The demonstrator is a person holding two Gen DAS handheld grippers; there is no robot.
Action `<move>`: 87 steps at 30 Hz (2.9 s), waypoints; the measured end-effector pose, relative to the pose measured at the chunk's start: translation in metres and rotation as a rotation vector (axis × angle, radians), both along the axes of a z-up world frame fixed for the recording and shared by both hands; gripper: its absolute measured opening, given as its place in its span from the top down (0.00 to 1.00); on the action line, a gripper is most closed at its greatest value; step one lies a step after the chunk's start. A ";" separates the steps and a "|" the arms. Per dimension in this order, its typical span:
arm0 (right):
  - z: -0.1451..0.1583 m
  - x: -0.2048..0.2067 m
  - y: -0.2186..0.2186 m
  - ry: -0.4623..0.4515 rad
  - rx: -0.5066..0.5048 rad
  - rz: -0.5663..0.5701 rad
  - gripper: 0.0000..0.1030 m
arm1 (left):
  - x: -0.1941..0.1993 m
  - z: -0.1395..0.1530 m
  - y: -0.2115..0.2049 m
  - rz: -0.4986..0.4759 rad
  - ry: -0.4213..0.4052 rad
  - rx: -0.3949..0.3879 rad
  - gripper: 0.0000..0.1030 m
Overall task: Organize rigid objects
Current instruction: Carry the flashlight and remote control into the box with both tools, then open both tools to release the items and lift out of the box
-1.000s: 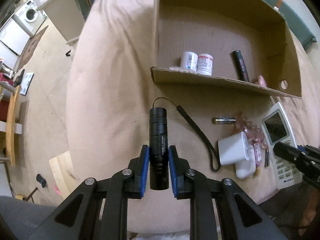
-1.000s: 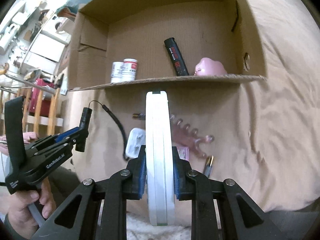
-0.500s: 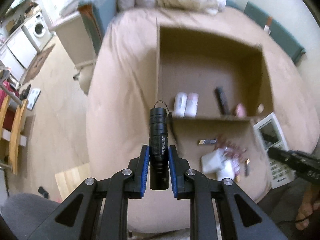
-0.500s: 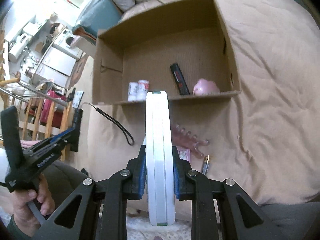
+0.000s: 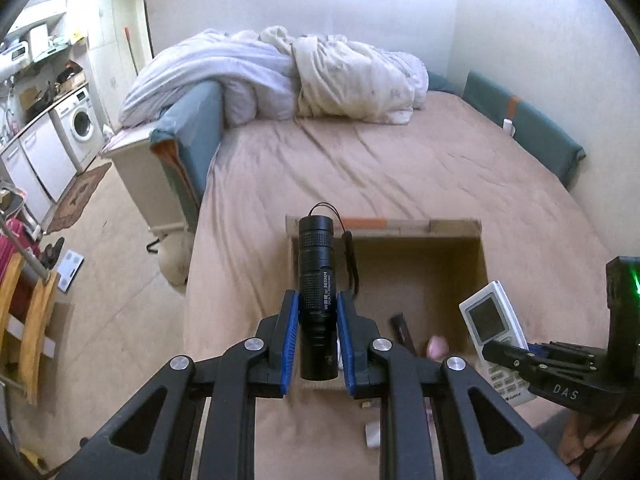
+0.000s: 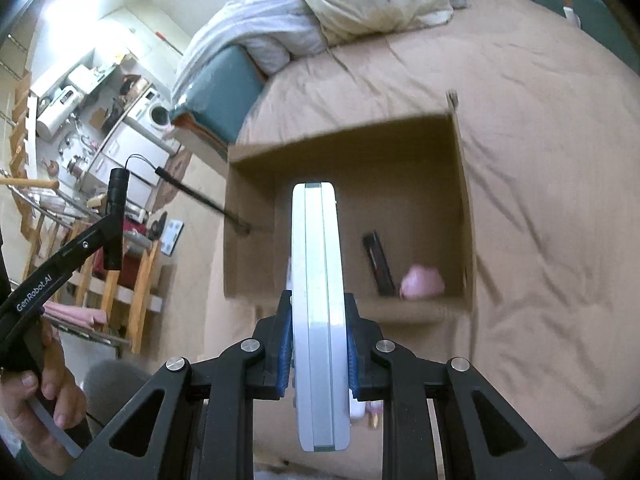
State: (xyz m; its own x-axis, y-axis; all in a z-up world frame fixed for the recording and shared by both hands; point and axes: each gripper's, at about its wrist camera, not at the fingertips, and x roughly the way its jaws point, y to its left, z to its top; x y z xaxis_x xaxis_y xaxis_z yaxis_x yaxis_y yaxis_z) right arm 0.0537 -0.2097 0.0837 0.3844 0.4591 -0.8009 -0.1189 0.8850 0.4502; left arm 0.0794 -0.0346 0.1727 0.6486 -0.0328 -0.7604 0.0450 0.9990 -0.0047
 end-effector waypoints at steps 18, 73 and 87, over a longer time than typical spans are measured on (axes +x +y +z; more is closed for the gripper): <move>-0.102 0.082 0.002 0.152 -0.040 -0.040 0.77 | 0.075 -0.168 -0.032 -0.082 0.238 0.081 0.83; -0.080 0.080 0.020 -0.018 -0.080 -0.057 0.18 | 0.077 -0.192 -0.038 -0.095 0.284 0.075 0.33; -0.065 0.054 0.007 0.012 -0.043 -0.059 0.18 | 0.050 -0.168 -0.013 -0.035 0.293 0.020 0.33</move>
